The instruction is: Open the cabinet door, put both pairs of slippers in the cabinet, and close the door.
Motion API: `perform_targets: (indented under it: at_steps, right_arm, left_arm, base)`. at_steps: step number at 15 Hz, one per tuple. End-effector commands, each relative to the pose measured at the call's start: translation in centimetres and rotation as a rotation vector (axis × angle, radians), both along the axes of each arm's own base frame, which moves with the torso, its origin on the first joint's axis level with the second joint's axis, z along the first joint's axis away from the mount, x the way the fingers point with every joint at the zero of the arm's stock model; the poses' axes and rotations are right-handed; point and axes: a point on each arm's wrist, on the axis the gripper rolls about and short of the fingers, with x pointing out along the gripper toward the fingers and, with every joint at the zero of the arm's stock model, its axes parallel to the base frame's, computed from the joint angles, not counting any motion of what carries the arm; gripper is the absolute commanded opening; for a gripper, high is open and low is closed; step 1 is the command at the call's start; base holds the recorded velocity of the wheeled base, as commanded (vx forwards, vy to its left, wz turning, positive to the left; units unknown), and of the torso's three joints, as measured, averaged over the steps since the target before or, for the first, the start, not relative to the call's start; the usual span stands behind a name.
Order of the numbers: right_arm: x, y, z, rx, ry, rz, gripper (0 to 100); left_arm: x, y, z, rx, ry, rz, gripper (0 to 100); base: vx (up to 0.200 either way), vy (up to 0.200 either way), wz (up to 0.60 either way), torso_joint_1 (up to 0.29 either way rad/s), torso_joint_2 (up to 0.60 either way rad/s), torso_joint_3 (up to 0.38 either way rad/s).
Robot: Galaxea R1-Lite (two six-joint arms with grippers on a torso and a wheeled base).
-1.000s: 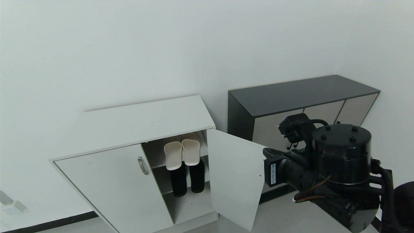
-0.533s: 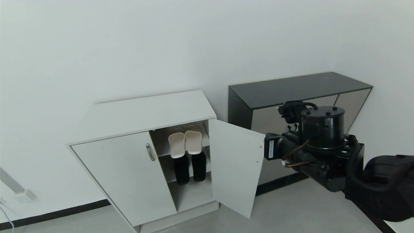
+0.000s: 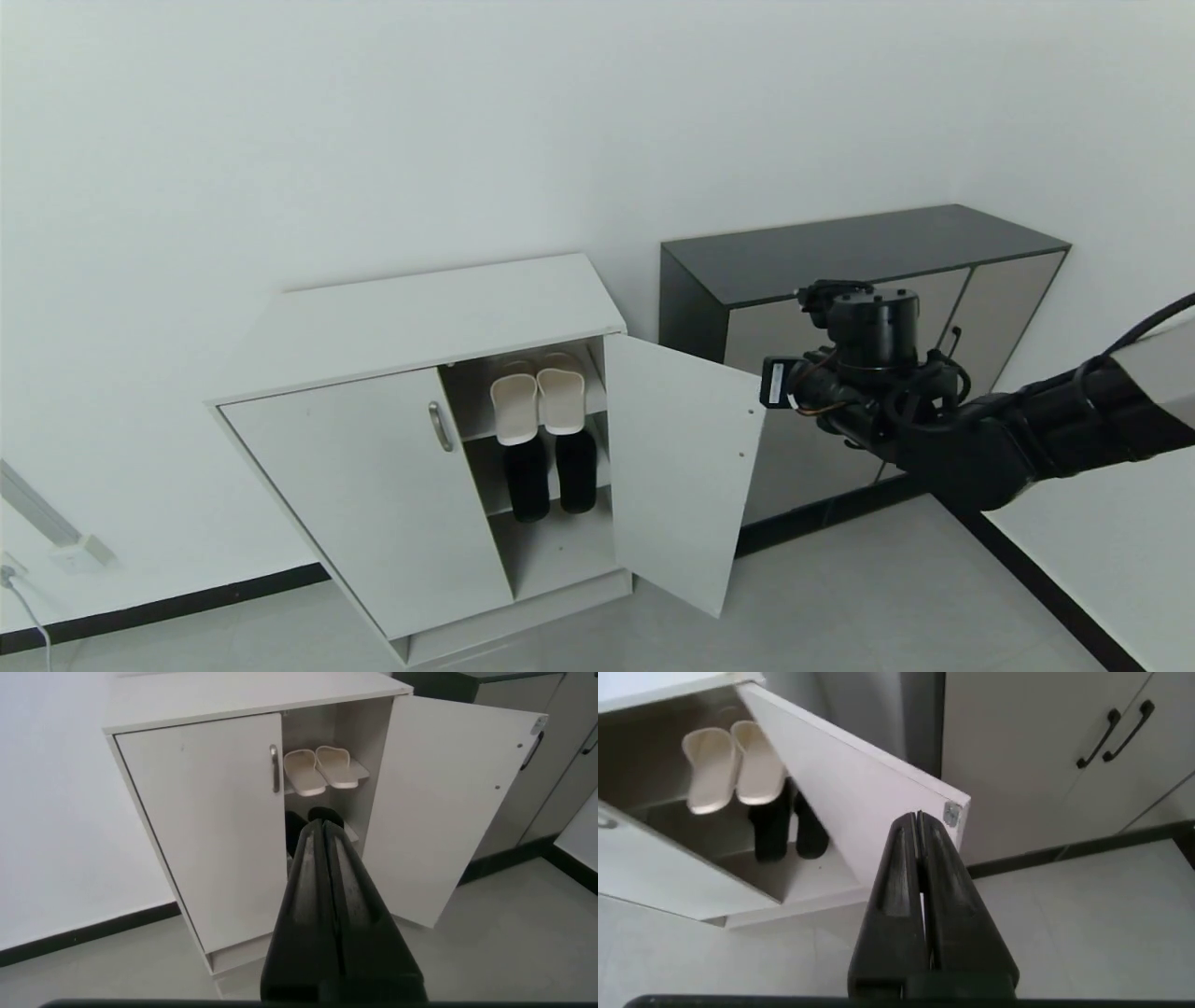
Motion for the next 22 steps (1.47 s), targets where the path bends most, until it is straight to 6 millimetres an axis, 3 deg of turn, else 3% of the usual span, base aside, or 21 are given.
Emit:
perform_targets:
  at_steps: [1,7,11,22]
  right_arm:
    - [2.1,-0.2,-1.8,-0.012,0.023,-0.027,0]
    - [6.1,-1.3,-4.2,-0.011,0.03,-0.08,0]
    - [7.2,-2.0,-4.8,-0.007,0.034,-0.087,0]
    - [8.7,-1.5,-6.2,-0.007,0.035,-0.088,0]
  left_arm:
    - [0.0,0.0,0.0,0.0,0.001,0.0,0]
    - [0.0,0.0,0.0,0.0,0.003,0.0,0]
    - [0.0,0.0,0.0,0.0,0.003,0.002,0]
    - [0.0,0.0,0.0,0.0,0.003,0.002,0]
  base:
    - [0.0,0.0,0.0,0.0,0.0,0.0]
    - [0.0,0.0,0.0,0.0,0.0,0.0]
    - [0.0,0.0,0.0,0.0,0.0,0.0]
    - [0.0,0.0,0.0,0.0,0.0,0.0]
